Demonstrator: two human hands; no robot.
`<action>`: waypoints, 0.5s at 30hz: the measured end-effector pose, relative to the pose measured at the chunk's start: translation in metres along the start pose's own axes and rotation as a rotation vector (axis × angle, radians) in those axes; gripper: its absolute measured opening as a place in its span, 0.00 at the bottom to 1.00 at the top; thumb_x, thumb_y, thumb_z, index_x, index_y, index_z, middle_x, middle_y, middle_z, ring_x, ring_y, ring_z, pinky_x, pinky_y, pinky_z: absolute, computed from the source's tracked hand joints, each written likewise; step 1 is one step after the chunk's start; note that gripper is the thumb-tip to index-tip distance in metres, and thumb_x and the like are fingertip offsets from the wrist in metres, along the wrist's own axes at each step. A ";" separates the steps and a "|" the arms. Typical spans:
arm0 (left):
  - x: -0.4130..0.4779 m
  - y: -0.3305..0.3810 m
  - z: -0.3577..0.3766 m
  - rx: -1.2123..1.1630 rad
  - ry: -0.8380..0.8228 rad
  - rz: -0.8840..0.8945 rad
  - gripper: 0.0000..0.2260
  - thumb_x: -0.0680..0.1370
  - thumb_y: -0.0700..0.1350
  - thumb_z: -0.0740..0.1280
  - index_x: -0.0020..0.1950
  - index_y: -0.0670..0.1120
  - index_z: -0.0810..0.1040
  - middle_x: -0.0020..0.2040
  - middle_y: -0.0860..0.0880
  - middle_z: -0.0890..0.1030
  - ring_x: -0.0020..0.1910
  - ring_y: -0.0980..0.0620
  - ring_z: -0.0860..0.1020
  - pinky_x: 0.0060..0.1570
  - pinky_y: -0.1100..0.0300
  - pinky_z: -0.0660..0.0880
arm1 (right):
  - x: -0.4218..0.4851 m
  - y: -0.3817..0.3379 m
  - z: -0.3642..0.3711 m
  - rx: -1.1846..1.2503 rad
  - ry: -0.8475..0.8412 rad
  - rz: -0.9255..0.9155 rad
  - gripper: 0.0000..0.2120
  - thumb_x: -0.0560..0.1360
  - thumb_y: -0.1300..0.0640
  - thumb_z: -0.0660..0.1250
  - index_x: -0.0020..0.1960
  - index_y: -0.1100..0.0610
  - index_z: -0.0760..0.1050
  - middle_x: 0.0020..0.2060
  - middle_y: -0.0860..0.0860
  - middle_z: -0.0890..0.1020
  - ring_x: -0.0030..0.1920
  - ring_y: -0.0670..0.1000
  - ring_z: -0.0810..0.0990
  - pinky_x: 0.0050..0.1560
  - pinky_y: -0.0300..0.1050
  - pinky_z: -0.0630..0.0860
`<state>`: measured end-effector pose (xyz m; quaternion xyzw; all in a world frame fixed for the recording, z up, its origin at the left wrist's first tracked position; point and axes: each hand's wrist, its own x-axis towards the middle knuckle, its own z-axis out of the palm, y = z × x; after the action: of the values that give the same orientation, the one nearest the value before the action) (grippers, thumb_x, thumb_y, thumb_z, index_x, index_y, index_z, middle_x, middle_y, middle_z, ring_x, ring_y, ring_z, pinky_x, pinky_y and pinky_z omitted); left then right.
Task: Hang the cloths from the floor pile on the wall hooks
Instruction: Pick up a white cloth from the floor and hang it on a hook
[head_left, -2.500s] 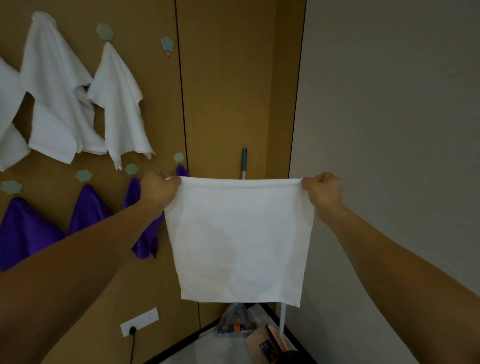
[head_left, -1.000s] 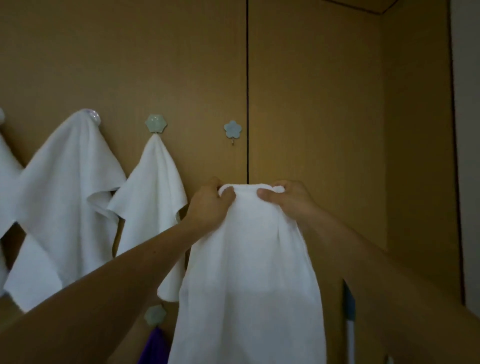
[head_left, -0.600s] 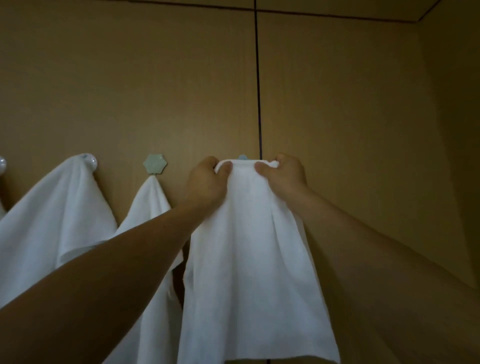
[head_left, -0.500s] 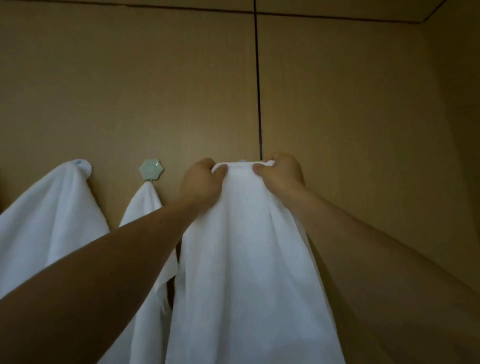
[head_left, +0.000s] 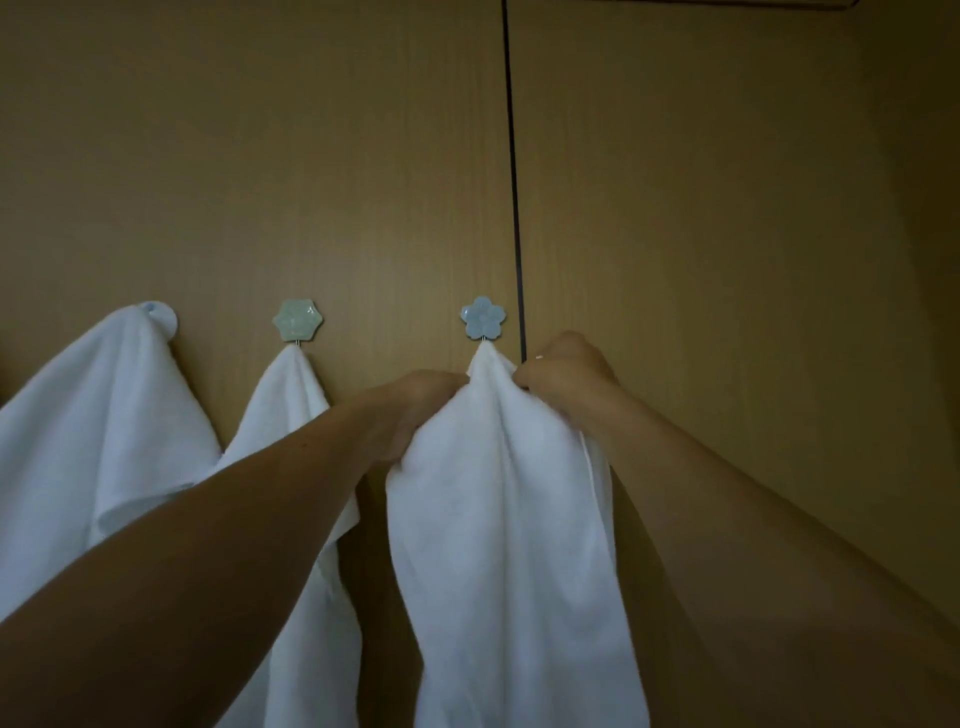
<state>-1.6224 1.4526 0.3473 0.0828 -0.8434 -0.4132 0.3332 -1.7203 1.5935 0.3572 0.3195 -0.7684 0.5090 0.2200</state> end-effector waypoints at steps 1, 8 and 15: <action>-0.003 0.000 0.003 -0.003 -0.031 -0.017 0.13 0.82 0.41 0.59 0.65 0.38 0.74 0.66 0.42 0.74 0.59 0.44 0.75 0.54 0.57 0.71 | -0.004 -0.001 0.000 -0.097 -0.007 -0.001 0.11 0.66 0.54 0.69 0.32 0.55 0.68 0.29 0.50 0.73 0.28 0.50 0.72 0.29 0.38 0.64; -0.008 -0.004 0.008 0.653 0.065 0.011 0.13 0.82 0.49 0.60 0.57 0.41 0.76 0.55 0.43 0.77 0.53 0.47 0.77 0.45 0.59 0.70 | -0.033 0.013 0.017 -0.677 0.428 -0.470 0.13 0.72 0.55 0.66 0.56 0.52 0.75 0.54 0.52 0.74 0.55 0.55 0.70 0.51 0.49 0.60; -0.010 -0.004 0.009 0.587 0.415 0.629 0.11 0.78 0.43 0.60 0.56 0.43 0.79 0.50 0.43 0.78 0.49 0.45 0.75 0.49 0.53 0.71 | -0.044 0.009 0.027 -0.081 0.111 -0.389 0.20 0.78 0.54 0.61 0.69 0.56 0.69 0.60 0.53 0.75 0.56 0.52 0.76 0.54 0.47 0.74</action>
<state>-1.6212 1.4598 0.3355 -0.0051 -0.8242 -0.0112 0.5661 -1.6961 1.5827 0.3120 0.4241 -0.6988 0.4423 0.3690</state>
